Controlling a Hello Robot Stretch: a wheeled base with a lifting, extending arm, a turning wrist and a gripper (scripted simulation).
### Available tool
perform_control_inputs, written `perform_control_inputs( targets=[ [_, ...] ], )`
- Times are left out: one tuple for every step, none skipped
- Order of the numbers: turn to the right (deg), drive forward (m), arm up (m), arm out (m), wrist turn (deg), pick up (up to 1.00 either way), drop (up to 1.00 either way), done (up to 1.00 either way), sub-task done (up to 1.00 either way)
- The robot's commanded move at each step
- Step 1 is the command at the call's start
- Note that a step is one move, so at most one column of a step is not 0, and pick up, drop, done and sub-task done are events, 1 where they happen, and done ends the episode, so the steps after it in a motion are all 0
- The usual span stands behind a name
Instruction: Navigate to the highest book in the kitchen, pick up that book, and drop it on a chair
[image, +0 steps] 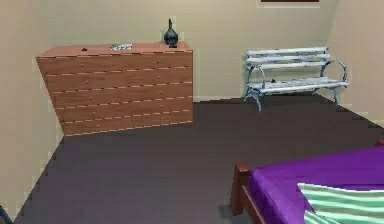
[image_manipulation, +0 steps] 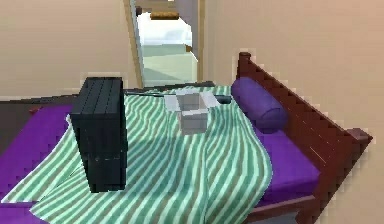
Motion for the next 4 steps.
perform_control_inputs(
  targets=[
    [-6.0,0.0,0.0,0.0,0.0,0.0,0.0,0.0,0.0],
    [0.0,0.15,0.0,0.0,0.0,0.0,0.0,0.0,0.0],
    [6.0,0.0,0.0,0.0,0.0,0.0,0.0,0.0,0.0],
    [0.0,1.0,0.0,0.0,0.0,0.0,0.0,0.0,0.0]
  ],
)
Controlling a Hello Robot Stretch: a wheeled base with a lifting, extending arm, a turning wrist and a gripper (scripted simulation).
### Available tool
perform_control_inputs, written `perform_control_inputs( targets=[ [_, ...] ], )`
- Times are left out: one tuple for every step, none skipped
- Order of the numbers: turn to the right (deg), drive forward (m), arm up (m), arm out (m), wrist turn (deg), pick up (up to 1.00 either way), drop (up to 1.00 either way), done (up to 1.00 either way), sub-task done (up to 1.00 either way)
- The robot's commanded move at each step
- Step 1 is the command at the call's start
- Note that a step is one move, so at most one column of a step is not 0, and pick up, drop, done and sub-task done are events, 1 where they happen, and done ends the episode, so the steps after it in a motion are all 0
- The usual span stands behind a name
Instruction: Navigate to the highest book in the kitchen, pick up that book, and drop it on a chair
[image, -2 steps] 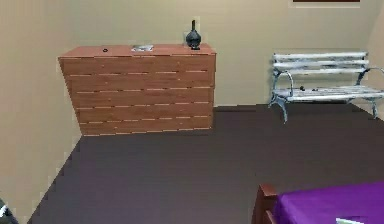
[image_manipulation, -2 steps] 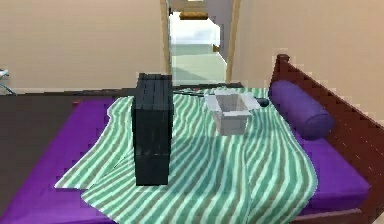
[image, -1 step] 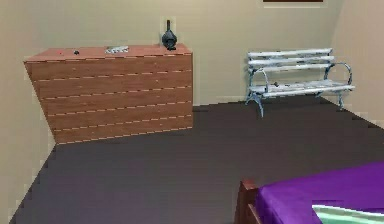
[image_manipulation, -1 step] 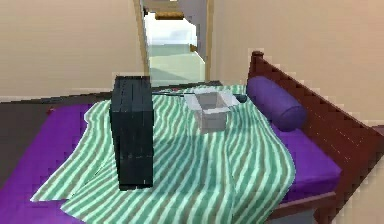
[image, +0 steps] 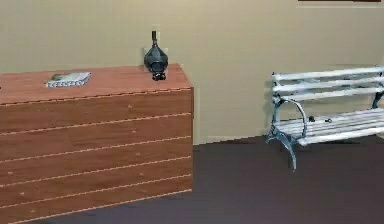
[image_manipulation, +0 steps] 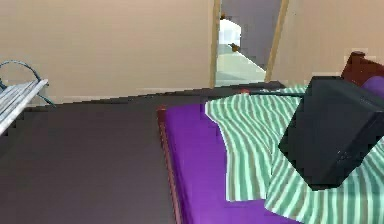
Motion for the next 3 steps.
perform_control_inputs(
  targets=[
    [-24.0,0.0,0.0,0.0,0.0,0.0,0.0,0.0,0.0],
    [0.0,0.1,0.0,0.0,0.0,0.0,0.0,0.0,0.0],
    [45.0,0.0,0.0,0.0,0.0,0.0,0.0,0.0,0.0]
  ],
)
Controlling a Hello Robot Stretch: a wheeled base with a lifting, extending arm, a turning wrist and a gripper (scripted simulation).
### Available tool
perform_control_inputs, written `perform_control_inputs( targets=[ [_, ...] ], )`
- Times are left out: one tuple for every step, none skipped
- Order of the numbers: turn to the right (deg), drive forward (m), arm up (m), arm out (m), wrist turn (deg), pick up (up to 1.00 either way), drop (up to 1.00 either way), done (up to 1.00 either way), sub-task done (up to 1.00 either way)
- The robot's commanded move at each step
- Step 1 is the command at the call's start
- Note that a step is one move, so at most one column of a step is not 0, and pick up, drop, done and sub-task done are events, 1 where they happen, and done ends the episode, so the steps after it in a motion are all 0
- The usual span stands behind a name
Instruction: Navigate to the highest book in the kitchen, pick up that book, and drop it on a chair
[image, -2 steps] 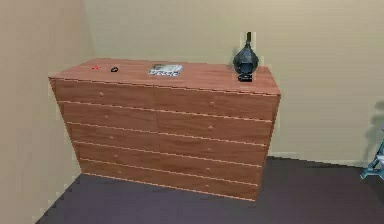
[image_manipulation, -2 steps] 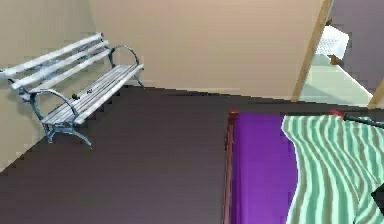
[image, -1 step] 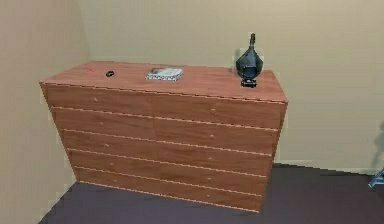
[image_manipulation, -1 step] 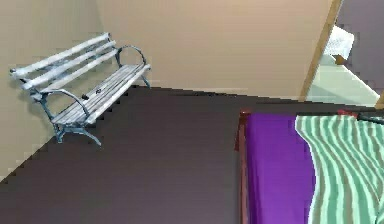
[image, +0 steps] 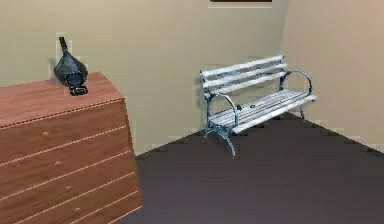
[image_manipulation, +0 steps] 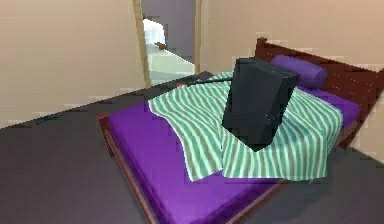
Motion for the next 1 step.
perform_control_inputs(
  targets=[
    [6.0,0.0,0.0,0.0,0.0,0.0,0.0,0.0,0.0]
  ],
)
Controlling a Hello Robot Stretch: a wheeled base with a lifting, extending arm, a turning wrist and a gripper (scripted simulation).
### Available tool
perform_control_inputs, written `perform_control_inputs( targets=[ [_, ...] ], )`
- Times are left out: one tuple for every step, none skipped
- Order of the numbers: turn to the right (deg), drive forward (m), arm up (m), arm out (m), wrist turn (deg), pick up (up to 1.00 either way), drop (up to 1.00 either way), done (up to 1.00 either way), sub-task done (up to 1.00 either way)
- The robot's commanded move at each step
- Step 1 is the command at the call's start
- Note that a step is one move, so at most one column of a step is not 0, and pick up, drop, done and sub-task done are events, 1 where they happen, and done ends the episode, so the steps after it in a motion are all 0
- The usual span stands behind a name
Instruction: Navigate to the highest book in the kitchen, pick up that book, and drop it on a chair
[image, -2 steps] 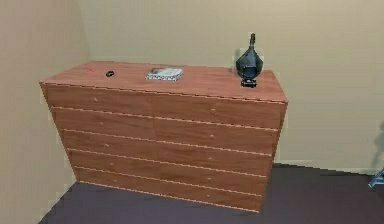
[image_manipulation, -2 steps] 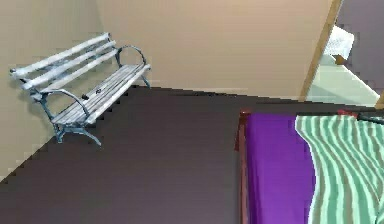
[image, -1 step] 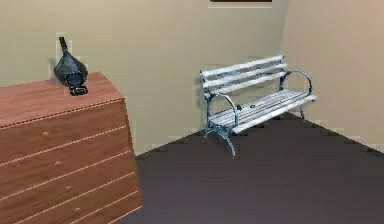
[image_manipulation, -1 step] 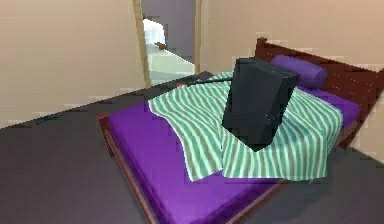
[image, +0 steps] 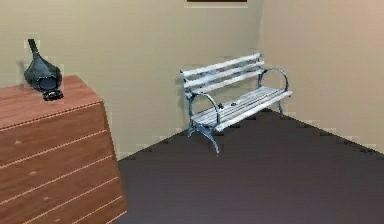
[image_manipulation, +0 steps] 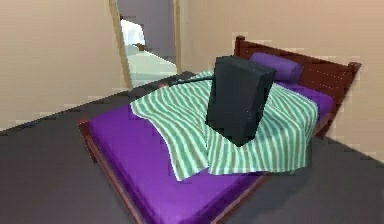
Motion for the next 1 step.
perform_control_inputs(
  targets=[
    [0.0,0.25,0.0,0.0,0.0,0.0,0.0,0.0,0.0]
  ],
)
